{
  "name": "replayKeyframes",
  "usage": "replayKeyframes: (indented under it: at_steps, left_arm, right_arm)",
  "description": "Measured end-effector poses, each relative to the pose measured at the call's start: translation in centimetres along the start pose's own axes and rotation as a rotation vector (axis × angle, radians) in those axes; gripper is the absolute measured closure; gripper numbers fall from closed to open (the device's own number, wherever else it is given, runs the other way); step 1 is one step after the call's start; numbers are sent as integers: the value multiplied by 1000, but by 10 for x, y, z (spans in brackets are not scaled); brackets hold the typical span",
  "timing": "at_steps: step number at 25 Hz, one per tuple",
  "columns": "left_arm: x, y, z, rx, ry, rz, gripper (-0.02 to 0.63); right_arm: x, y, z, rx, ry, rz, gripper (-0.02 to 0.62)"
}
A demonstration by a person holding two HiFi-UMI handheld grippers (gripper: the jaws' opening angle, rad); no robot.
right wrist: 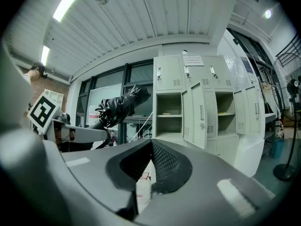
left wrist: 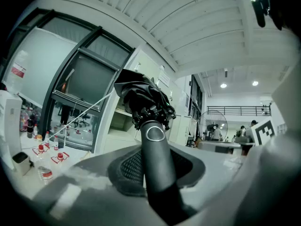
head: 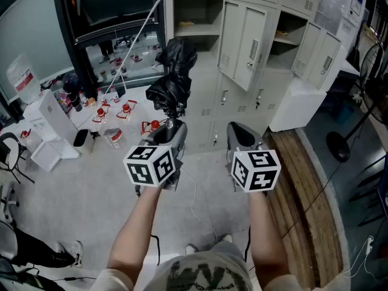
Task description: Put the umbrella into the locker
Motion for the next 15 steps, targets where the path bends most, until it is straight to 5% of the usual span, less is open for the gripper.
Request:
replayKeyframes:
  at_steps: [15]
  left_arm:
    - [-22,4,50,-28,-11,-25,494]
  right_arm:
    - [27,7,47,-23,-23,-8,597]
Point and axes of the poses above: the fingertips, and each gripper's own axes: z forward along the fingers, x to its right, y out of its underside, the point moved 7 cm from there along -z, backward along the fingers, and after that the axes turned 4 degrees about -x, right-handed, at the moved point
